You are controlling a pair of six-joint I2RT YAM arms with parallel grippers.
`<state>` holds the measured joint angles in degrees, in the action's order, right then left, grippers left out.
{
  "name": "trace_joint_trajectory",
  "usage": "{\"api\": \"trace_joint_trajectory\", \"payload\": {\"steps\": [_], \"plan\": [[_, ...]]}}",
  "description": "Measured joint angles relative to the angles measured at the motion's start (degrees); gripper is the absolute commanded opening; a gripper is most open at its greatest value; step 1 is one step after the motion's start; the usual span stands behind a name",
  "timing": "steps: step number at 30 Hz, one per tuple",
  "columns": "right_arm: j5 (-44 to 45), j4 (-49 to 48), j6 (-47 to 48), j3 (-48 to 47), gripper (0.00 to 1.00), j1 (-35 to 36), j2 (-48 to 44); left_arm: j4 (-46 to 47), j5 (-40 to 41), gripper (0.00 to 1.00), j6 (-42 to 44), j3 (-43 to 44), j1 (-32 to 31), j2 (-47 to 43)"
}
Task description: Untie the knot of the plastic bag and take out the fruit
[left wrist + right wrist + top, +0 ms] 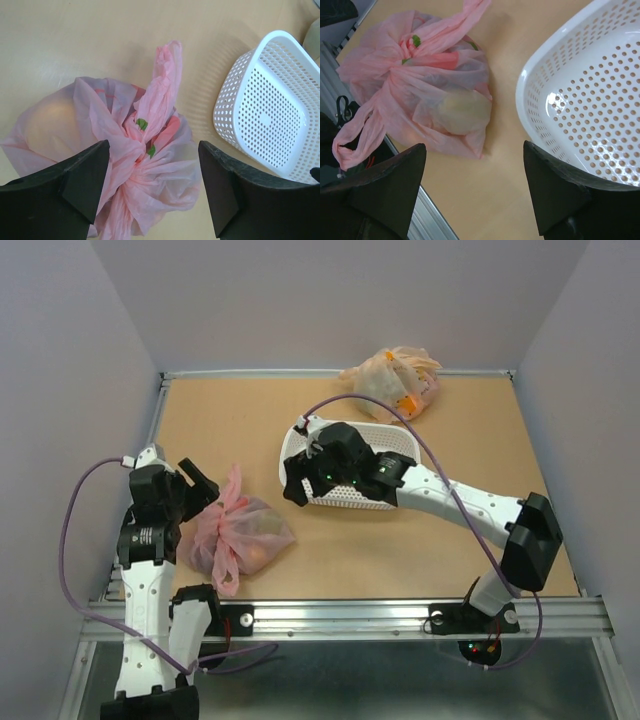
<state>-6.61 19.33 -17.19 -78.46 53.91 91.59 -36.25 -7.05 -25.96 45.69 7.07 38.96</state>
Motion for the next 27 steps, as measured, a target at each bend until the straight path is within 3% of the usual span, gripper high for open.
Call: {"api": "trace_joint_trajectory", "payload": {"steps": [14, 17, 19, 20, 21, 23, 27], "plan": [[-3.3, -11.8, 1.3, -1.8, 0.81, 11.2, 16.0, 0.4, 1.4, 0.82, -1.4, -5.3, -0.2, 1.5], [-3.3, -14.6, 1.8, -2.6, 0.70, 12.1, 19.8, 0.5, 1.5, 0.81, -1.6, -5.7, -0.2, 2.1], [-3.0, -16.2, 2.0, -3.4, 0.50, 12.1, 21.8, 0.9, 1.5, 0.79, -1.6, -5.7, -0.2, 2.6], [-2.8, -17.0, 2.0, -3.6, 0.27, 12.1, 22.7, 1.0, 1.3, 0.79, -1.6, -5.7, -0.2, 2.8], [-2.3, -17.5, 2.0, -3.7, 0.16, 12.1, 23.2, 1.2, 1.2, 0.79, -1.6, -5.7, -0.2, 3.0], [-0.2, -18.2, 1.7, -3.7, 0.01, 12.1, 23.2, 1.6, 0.8, 0.79, -1.6, -5.8, -0.2, 3.4], [5.6, -19.9, 0.3, -1.7, 0.01, 12.1, 21.0, 1.8, -0.3, 0.79, -1.5, -5.9, -0.2, 3.6]]}}
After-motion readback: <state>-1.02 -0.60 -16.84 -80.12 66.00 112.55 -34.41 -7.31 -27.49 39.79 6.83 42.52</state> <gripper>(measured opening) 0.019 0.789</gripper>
